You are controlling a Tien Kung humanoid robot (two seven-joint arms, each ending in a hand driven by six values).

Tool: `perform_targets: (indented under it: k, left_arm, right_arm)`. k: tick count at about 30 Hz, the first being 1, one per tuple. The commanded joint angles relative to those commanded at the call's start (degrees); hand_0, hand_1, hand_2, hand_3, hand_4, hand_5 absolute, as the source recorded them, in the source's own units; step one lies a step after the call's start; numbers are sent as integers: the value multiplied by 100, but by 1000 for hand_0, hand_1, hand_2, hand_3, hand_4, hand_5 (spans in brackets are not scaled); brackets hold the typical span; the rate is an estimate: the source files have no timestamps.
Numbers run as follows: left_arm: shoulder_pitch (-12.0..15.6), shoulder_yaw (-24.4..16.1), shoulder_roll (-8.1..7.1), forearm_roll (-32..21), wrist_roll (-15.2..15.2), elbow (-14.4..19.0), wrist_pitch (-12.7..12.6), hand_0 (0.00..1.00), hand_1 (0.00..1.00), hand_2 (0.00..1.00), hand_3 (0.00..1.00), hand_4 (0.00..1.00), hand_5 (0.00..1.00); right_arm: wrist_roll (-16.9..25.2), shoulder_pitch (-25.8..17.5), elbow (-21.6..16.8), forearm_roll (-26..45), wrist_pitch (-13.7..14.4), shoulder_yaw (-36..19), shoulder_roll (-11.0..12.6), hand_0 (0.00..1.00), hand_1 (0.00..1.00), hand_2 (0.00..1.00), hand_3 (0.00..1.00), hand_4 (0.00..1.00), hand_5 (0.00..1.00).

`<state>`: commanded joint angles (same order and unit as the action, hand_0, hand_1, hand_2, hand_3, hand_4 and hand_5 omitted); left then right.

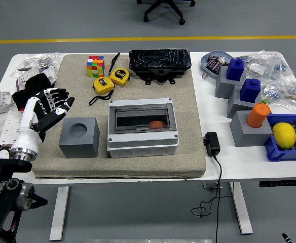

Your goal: Fetch the battery,place it into the box,close the lid of the box

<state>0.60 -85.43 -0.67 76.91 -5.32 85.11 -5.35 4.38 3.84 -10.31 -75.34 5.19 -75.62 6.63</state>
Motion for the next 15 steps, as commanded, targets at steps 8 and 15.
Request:
perform_targets:
  k: [8, 15]
  left_arm:
    - [-10, -13, 16, -55, 39, 8, 14, 738, 796, 761, 768, 998, 768]
    - [-30, -41, 17, -43, 50, 14, 15, 742, 793, 753, 749, 998, 760]
  right_arm:
    - [0, 9, 0, 31, -9, 36, -15, 887, 858, 814, 860, 998, 998]
    - [0, 29, 0, 34, -5, 22, -19, 886, 857, 814, 860, 998, 998]
